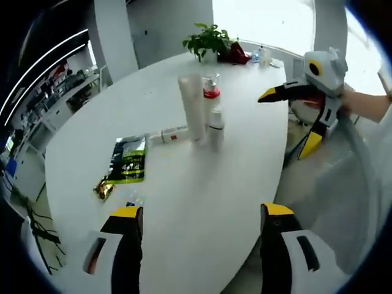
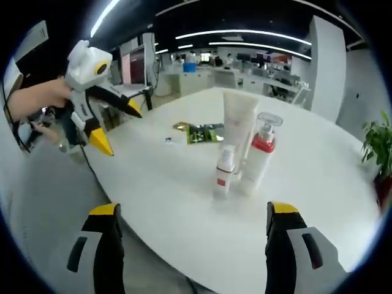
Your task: Arrange the skincare products in the storage area until every visible bottle or jar stands upright without overlapping.
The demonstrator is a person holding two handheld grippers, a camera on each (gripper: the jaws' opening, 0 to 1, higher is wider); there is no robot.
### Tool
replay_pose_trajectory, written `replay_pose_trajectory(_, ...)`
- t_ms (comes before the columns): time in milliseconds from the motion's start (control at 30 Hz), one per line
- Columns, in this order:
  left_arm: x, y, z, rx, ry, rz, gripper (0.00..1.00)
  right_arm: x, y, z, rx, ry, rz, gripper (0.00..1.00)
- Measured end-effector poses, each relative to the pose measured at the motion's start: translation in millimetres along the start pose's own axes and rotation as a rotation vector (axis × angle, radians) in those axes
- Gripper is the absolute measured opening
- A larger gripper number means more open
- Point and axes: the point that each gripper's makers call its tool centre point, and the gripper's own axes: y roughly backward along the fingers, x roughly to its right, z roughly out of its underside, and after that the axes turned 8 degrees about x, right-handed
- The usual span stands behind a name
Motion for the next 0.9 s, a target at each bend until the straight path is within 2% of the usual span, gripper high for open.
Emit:
replay_pose_trajectory(300, 0.0, 17.7, 26.2, 0.005, 0.126, -0.068, 0.85, -0.8, -0.4, -0.5, 0.002, 0.005, -0.006, 0.97)
replay_pose_trajectory(367, -0.4, 20.6, 27.6, 0.034, 0.172, -0.086, 0.86, -2.2, -0.3, -1.1, 0.000, 0.007, -0.010, 0.97)
replay_pose_trajectory(467, -1.9, 25.1, 33.9, 0.044, 0.214, -0.107, 0.90, -2.7, -1.4, -0.7, -0.002, 0.010, -0.015, 0.97)
replay_pose_trajectory(533, -1.4, 29.2, 35.1, 0.064, 0.236, -0.122, 0.91, -3.6, -1.3, -0.8, -0.003, 0.013, -0.018, 0.97)
replay_pose_trajectory(667, -4.8, 36.1, 32.8, 0.155, 0.332, -0.157, 0.95, -3.1, -1.4, -0.6, -0.002, 0.017, -0.017, 0.97)
replay_pose_trajectory(900, -6.1, 44.4, 45.2, 0.170, 0.350, -0.201, 0.98, -2.9, 0.0, -2.8, 0.006, 0.009, -0.010, 0.97)
